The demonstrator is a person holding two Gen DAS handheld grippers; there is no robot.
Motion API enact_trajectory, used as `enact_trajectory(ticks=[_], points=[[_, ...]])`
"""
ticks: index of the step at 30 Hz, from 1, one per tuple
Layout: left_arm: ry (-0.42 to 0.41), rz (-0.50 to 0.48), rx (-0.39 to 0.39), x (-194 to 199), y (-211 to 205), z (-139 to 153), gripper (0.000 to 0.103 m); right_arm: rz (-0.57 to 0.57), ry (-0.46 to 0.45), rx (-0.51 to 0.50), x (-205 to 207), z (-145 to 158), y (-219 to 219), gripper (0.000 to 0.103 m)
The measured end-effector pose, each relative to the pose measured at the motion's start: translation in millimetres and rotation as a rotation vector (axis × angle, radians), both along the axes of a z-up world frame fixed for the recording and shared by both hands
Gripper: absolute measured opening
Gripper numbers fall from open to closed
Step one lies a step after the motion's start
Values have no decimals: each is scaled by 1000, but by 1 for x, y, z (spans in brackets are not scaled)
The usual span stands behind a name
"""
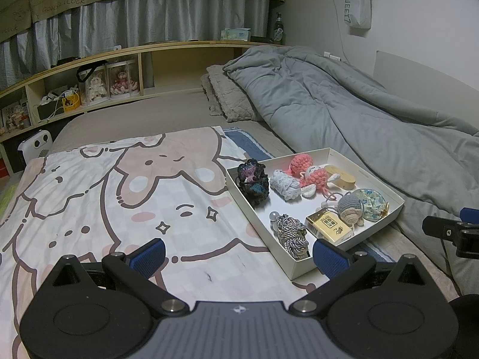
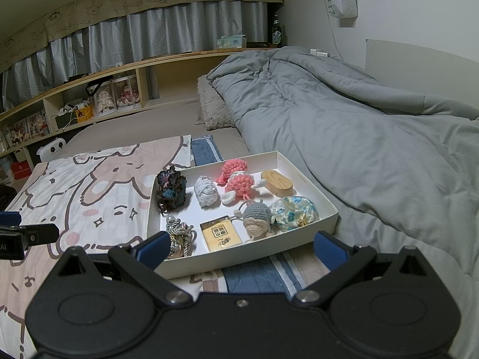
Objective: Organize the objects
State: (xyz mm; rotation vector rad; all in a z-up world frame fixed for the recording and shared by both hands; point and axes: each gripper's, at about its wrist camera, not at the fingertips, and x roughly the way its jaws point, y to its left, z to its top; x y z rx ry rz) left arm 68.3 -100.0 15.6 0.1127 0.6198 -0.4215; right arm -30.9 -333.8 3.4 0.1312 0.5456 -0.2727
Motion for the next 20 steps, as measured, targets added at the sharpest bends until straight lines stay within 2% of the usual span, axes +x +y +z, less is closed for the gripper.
enact_trajectory(ticks=[20], points=[[12,-5,-3,-1,0,-4,103,0,-1,1,0,0,0,103]])
